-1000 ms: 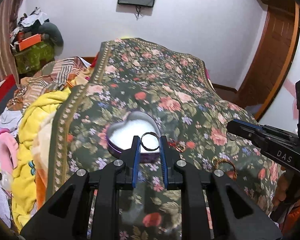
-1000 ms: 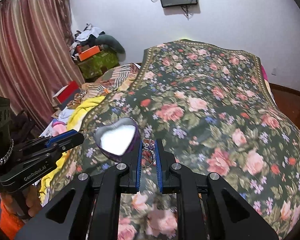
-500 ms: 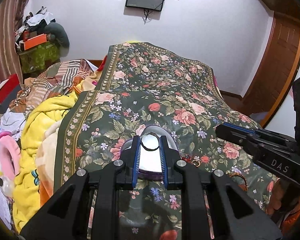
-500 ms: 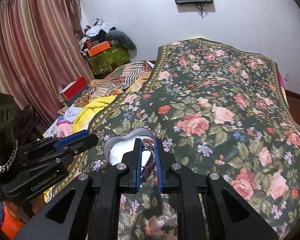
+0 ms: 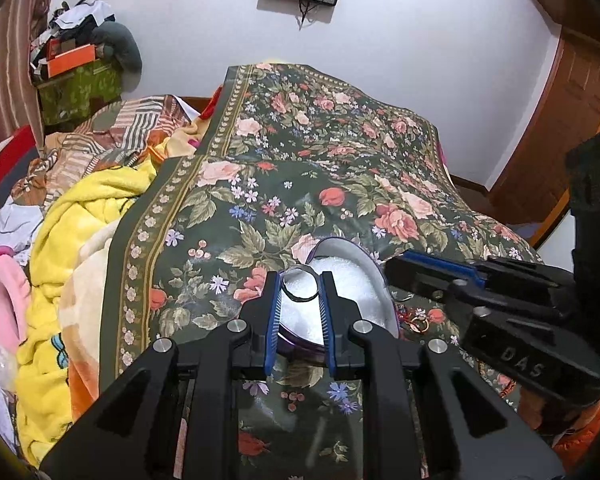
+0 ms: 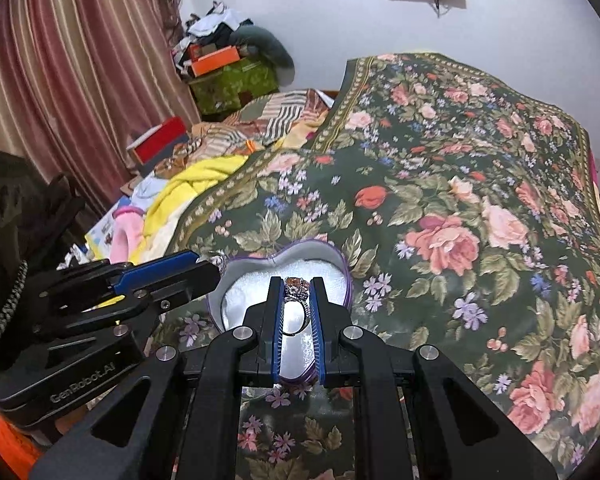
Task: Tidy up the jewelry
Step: 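Carry both rings into the purple heart tin and open both tools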
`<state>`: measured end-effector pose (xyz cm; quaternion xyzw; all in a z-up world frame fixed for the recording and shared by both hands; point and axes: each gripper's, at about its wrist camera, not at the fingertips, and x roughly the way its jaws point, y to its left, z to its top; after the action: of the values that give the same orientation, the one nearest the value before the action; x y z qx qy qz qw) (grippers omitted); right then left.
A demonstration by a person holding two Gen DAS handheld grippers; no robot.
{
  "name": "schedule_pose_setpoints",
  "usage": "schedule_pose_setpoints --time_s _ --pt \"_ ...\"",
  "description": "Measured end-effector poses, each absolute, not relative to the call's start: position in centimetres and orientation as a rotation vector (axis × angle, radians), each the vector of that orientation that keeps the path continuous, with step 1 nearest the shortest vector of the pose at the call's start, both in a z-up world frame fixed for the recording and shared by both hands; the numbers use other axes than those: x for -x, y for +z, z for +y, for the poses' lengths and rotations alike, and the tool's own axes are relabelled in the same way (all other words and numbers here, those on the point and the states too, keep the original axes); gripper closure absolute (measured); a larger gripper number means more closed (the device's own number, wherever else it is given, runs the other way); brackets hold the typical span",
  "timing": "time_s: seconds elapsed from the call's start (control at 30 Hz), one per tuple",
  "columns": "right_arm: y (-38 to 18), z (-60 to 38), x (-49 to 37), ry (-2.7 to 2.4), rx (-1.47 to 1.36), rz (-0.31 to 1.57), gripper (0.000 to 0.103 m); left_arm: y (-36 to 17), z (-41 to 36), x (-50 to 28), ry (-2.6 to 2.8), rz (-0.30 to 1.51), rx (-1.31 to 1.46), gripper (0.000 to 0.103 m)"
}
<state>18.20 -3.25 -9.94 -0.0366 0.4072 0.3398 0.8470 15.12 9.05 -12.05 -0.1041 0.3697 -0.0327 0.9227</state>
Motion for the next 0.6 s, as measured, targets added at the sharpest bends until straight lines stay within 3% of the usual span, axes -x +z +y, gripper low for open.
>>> schedule_pose_setpoints --time_s 0.6 --pt "-11.0 -2.7 -18.4 0.721 0.114 0.903 0.092 -13.0 9.0 -15.6 -0.071 0.786 0.214 0.085"
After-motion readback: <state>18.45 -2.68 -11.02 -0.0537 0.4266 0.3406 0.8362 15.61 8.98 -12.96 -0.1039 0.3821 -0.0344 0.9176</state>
